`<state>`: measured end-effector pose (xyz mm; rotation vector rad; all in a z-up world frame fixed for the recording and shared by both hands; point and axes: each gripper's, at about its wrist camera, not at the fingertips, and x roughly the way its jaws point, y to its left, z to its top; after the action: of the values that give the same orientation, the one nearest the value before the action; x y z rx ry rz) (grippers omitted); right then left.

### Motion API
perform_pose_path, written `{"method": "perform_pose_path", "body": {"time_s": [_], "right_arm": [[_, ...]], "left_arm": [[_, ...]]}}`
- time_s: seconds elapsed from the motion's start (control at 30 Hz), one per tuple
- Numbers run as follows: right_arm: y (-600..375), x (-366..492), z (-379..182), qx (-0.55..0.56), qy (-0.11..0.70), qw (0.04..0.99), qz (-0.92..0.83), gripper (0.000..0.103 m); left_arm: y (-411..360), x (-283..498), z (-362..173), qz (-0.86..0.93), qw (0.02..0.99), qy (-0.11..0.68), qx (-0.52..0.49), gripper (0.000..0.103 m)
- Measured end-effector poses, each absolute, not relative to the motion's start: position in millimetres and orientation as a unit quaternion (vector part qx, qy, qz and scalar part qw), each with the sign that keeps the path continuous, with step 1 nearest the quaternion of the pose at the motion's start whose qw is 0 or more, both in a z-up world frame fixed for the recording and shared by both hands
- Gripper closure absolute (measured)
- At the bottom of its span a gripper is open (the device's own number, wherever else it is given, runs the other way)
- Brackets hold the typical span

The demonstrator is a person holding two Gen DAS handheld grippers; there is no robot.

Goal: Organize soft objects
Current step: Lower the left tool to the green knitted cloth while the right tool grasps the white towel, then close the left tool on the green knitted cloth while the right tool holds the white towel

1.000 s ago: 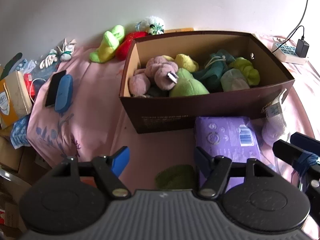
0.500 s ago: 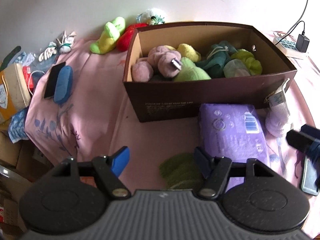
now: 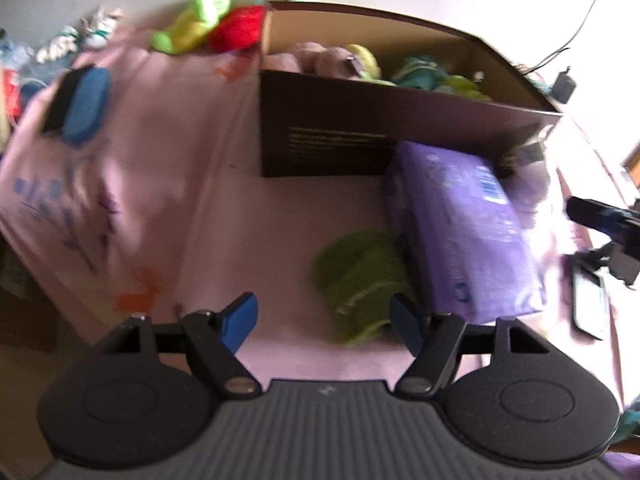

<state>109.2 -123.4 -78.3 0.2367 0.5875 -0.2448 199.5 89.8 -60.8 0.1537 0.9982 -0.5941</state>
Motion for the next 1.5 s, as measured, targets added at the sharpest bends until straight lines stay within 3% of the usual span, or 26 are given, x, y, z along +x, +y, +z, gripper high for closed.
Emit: {"method": "perform_pose_path", "body": {"time_s": [0.5,1.07,1.5], "right_arm": [[-134,145,-84,0.054,0.321,0.931,-0.168,0.085],[-151,191,-105,0.043,0.380,0.903,-0.197,0.081],[-156,194,-107,0.054,0.380,0.899,-0.210,0.079]], "left_arm": [[83,232,-83,-0.346,0.789,0.507,-0.032,0.030],[99,233,-89,-0.422,0.774,0.473,0.013,0.029],[108,245,-93,-0.428,0.770,0.471,-0.039,0.029]]}}
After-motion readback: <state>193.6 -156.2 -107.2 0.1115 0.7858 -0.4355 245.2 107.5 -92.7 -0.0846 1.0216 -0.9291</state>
